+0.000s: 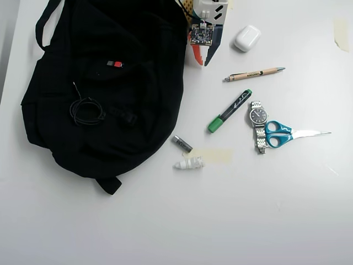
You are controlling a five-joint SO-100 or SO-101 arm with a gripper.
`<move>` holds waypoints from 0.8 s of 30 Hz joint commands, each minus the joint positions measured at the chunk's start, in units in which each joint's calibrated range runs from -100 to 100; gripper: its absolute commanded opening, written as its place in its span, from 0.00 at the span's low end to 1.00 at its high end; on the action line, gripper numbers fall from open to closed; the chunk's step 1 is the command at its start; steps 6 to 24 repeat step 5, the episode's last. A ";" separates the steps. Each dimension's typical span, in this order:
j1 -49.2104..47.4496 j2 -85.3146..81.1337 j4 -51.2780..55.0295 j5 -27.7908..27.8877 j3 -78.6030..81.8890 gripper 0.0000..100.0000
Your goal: Put the usb stick into the black bag
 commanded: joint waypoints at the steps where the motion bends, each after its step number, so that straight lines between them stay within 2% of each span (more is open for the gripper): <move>1: -0.19 -1.09 0.90 0.00 0.65 0.02; 24: -0.19 -1.09 0.90 0.00 0.65 0.02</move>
